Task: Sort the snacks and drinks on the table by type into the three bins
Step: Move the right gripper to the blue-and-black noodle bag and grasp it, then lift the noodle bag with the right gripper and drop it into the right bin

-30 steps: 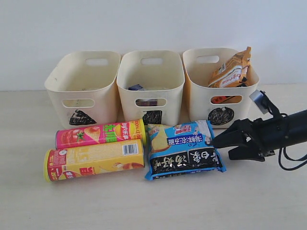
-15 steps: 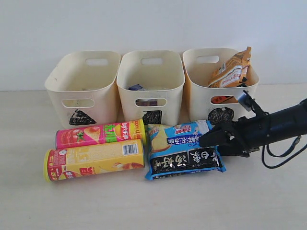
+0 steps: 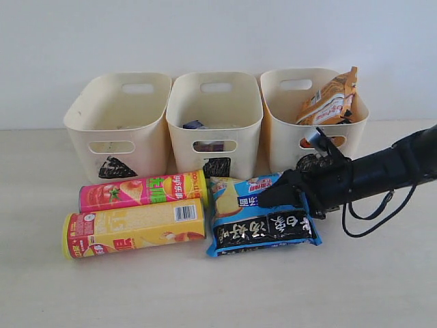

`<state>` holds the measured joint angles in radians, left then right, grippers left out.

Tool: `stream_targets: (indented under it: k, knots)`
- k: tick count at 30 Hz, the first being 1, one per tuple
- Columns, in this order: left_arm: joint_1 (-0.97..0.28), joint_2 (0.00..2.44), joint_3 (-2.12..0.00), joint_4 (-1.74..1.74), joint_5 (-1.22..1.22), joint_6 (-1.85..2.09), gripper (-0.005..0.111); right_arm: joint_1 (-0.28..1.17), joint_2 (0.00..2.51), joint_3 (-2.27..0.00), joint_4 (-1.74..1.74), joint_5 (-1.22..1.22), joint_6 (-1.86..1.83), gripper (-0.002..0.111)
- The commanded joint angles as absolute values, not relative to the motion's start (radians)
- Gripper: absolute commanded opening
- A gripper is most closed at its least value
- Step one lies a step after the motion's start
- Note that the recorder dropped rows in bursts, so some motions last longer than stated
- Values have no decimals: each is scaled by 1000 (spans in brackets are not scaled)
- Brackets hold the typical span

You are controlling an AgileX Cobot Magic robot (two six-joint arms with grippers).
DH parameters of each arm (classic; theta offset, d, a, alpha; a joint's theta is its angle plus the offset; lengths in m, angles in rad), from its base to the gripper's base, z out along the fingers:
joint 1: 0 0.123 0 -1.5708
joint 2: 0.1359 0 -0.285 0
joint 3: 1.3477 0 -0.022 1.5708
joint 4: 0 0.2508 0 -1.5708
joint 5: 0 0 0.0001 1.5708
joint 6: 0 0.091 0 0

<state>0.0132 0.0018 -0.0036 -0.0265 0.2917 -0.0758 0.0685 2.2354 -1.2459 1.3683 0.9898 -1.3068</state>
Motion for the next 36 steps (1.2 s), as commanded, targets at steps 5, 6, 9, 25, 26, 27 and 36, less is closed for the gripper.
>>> stream_targets:
  k: [5, 6, 9, 25, 26, 27, 36]
  knots:
    - [17, 0, 0, -26, 291, -70, 4, 68, 2255, -1247, 1325, 946, -1318, 26]
    - [17, 0, 0, -26, 291, -70, 4, 68, 2253, -1247, 1325, 950, -1322, 15]
    - [17, 0, 0, -26, 291, -70, 4, 68, 2224, -1247, 1319, 958, -1324, 0]
    - [17, 0, 0, -26, 291, -70, 4, 68, 2003, -1247, 1213, 1132, -1237, 0]
    - [17, 0, 0, -26, 291, -70, 4, 68, 1993, -1247, 1213, 1139, -1235, 0]
    - [17, 0, 0, -26, 291, -70, 4, 68, 1981, -1247, 1210, 1141, -1229, 0]
    - [17, 0, 0, -26, 291, -70, 4, 68, 1810, -1247, 1192, 1065, -1214, 0]
